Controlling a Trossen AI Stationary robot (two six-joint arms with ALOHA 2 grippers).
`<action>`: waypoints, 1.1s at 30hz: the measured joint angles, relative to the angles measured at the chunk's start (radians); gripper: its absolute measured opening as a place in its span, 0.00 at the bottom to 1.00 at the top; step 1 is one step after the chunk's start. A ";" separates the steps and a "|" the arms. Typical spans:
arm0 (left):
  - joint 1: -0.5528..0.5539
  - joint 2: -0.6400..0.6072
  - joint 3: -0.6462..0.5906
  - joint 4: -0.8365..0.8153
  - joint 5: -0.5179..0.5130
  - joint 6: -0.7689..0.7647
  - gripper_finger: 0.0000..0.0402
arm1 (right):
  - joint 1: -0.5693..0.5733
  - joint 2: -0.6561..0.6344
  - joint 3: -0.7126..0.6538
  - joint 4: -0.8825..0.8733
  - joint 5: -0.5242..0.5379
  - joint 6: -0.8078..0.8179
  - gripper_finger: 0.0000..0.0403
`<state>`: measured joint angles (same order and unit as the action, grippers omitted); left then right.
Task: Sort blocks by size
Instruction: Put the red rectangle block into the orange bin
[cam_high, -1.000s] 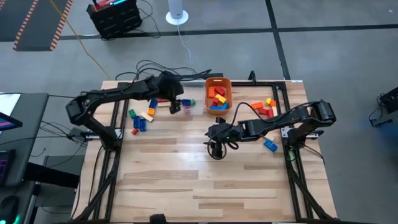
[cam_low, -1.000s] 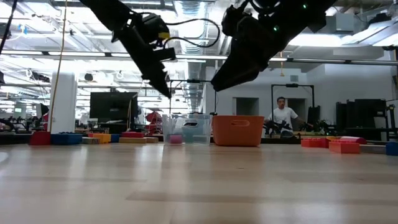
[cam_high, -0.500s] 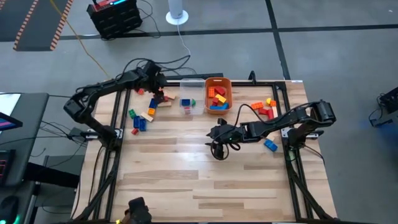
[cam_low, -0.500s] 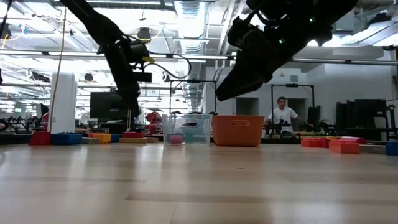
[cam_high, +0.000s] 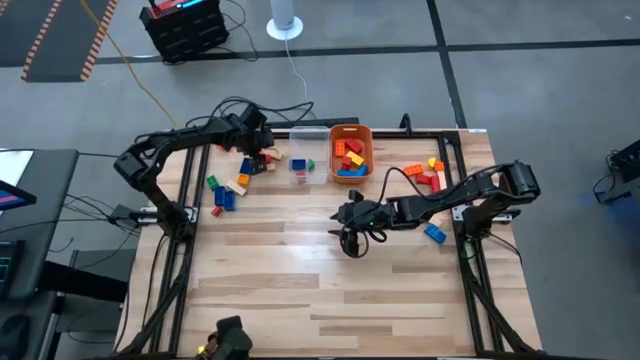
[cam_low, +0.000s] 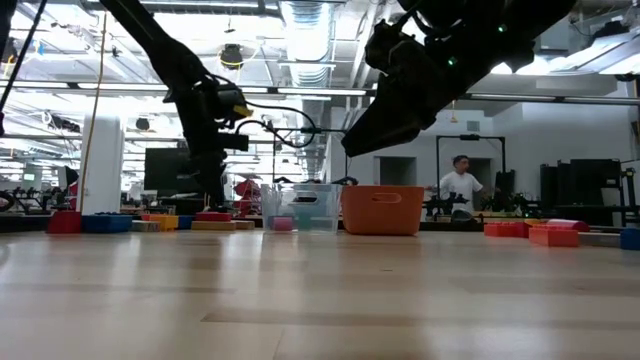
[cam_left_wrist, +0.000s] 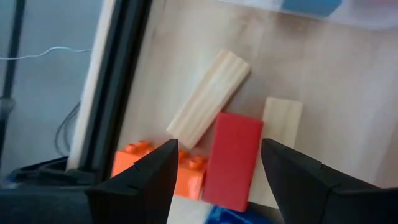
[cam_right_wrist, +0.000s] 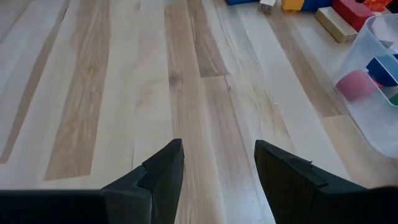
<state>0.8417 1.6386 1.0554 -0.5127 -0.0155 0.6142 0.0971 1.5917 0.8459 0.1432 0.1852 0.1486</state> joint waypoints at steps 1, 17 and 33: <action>0.005 0.000 0.000 -0.002 0.022 0.002 0.56 | 0.000 0.000 0.000 0.000 0.000 0.000 0.56; 0.047 0.000 -0.111 0.164 0.141 0.102 0.56 | 0.008 0.000 0.000 0.001 0.000 0.000 0.56; 0.057 0.000 -0.128 0.230 0.144 0.025 0.56 | 0.022 0.000 0.000 0.038 -0.001 -0.018 0.56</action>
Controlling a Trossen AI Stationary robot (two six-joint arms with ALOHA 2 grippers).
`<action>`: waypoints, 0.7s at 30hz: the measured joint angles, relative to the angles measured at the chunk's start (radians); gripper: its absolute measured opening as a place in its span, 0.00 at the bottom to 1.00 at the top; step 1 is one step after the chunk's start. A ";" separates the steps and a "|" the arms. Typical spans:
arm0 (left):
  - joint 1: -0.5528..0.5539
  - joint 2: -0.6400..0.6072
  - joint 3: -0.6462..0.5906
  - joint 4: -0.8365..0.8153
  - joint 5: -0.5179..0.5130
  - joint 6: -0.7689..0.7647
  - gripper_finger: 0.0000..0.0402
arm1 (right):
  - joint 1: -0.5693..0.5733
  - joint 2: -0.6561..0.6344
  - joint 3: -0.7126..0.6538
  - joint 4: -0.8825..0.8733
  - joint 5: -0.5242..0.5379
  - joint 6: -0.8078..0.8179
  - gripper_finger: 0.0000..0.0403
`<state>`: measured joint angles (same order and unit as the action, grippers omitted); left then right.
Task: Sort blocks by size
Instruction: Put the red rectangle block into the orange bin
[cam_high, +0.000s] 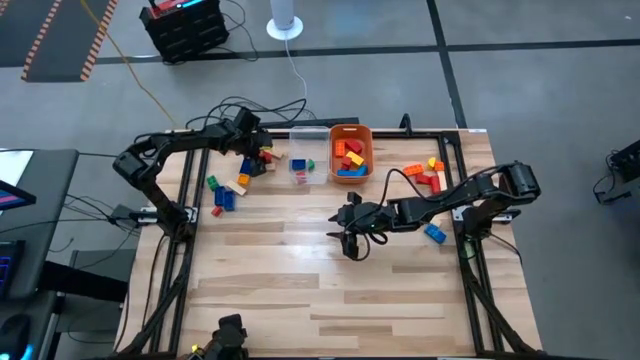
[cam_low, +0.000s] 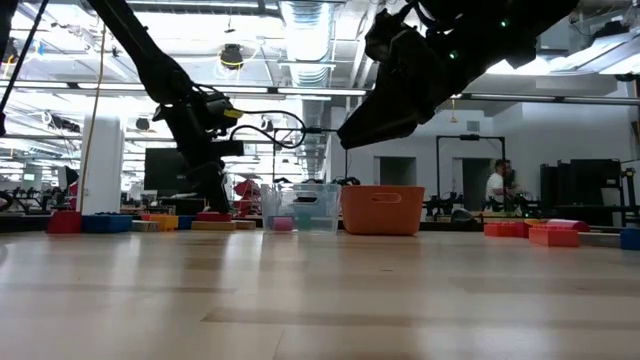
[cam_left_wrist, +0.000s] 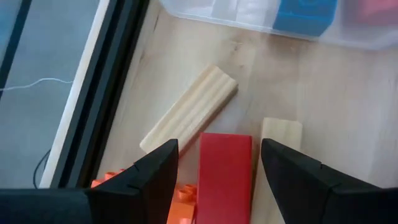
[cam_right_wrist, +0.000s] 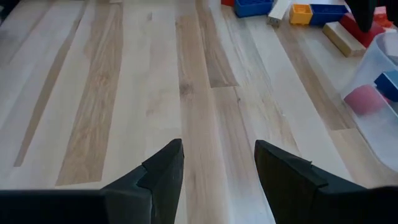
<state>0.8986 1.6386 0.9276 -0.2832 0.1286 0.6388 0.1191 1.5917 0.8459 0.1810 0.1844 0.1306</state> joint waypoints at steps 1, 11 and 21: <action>0.000 0.000 0.000 0.000 -0.004 -0.011 0.56 | 0.000 0.000 0.000 0.000 0.000 0.000 0.56; 0.005 0.000 0.000 -0.069 -0.110 -0.049 0.56 | -0.002 0.000 0.000 0.020 -0.001 -0.007 0.56; 0.006 0.000 0.000 -0.137 -0.155 -0.030 0.53 | -0.001 0.000 0.000 0.034 -0.002 -0.007 0.56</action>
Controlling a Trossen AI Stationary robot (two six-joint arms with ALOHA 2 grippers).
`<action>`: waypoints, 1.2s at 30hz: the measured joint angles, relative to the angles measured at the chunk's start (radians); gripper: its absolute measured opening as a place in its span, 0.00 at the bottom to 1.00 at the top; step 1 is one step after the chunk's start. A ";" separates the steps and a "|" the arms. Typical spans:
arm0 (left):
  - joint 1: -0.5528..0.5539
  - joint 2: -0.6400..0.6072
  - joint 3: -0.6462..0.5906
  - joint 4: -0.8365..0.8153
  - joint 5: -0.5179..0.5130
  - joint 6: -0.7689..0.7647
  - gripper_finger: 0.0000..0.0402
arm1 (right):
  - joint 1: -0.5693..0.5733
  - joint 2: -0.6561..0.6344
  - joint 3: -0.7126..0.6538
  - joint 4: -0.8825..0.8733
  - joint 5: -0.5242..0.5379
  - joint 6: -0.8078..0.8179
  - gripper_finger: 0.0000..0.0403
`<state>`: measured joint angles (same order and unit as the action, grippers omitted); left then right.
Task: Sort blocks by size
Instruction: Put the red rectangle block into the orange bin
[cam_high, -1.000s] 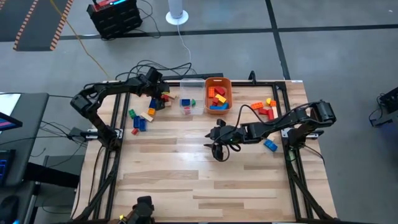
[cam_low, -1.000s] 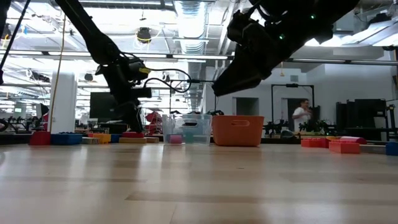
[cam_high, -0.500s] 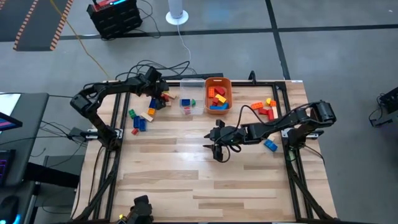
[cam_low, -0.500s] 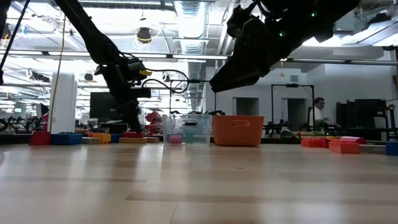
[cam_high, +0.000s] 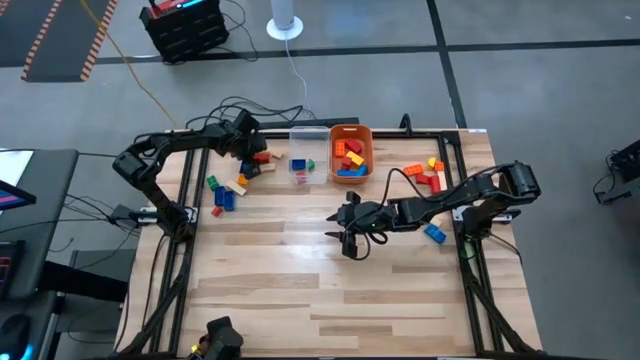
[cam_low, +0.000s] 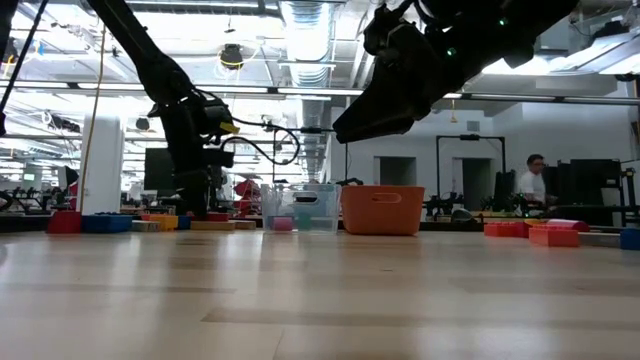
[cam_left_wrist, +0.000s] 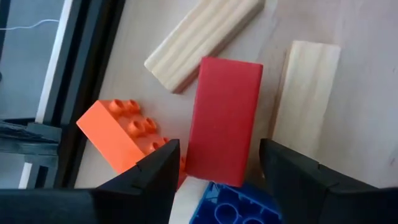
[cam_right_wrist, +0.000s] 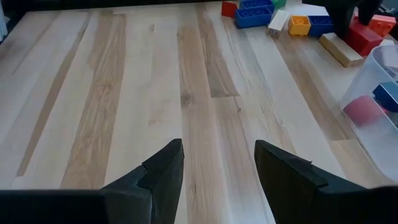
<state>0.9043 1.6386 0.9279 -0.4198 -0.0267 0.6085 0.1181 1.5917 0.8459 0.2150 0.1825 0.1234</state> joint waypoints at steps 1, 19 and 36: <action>0.000 0.000 0.000 0.000 0.000 0.004 0.51 | 0.000 0.000 0.000 0.000 0.000 0.000 0.56; 0.000 -0.007 0.010 -0.028 0.115 0.045 0.23 | 0.003 0.000 0.000 -0.005 0.000 0.000 0.56; -0.063 -0.002 0.149 -0.270 0.063 -0.053 0.14 | 0.006 0.000 0.000 0.000 -0.001 0.000 0.56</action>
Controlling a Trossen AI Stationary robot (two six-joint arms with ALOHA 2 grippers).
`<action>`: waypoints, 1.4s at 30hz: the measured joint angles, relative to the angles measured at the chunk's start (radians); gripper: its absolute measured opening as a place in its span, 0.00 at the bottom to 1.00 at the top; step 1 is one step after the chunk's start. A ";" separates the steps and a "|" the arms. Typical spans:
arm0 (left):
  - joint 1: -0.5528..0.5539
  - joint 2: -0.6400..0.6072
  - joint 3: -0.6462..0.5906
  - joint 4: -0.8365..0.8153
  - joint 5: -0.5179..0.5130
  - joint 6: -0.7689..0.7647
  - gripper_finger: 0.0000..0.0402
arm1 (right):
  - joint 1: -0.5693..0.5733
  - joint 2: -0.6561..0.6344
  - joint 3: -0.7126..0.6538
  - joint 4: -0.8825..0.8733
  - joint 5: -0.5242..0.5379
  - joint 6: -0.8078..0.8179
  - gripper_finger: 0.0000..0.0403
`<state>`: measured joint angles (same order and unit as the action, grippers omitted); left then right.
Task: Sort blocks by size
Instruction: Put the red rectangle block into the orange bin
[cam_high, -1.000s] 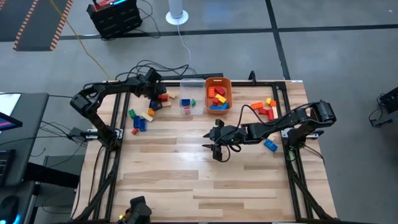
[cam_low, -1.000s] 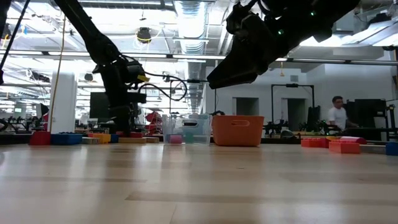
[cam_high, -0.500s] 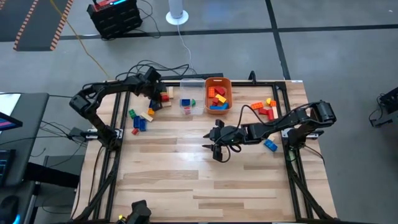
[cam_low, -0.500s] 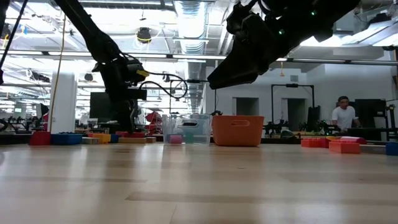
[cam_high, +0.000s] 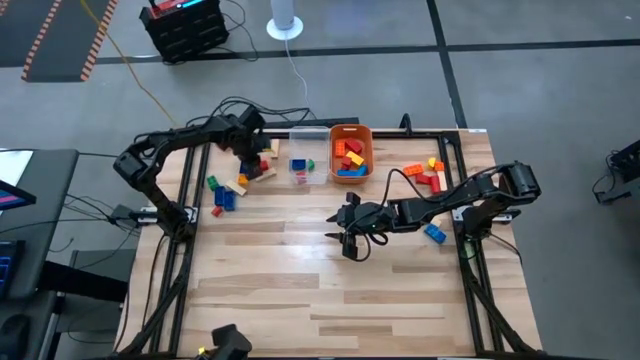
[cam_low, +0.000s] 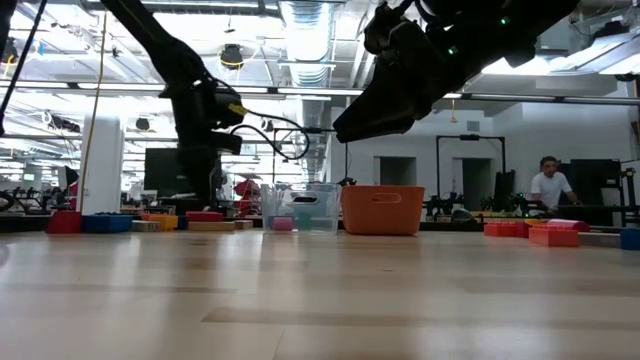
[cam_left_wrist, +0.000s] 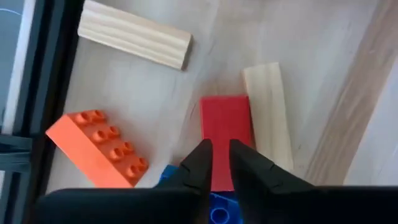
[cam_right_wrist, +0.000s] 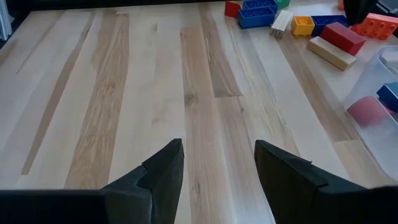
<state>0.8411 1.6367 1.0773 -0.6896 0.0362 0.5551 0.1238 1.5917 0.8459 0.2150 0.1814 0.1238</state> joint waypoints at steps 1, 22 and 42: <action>-0.006 0.000 0.001 0.004 -0.005 -0.009 0.17 | 0.000 0.000 0.000 0.000 0.000 0.000 0.56; -0.002 0.001 -0.137 0.266 -0.065 -0.062 0.61 | 0.006 0.000 0.000 0.004 0.000 0.000 0.56; 0.003 0.001 -0.204 0.305 -0.066 -0.055 0.31 | 0.006 0.000 0.000 0.003 0.000 -0.004 0.56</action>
<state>0.8436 1.6379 0.8737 -0.3845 -0.0302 0.5003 0.1295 1.5917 0.8459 0.2184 0.1814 0.1199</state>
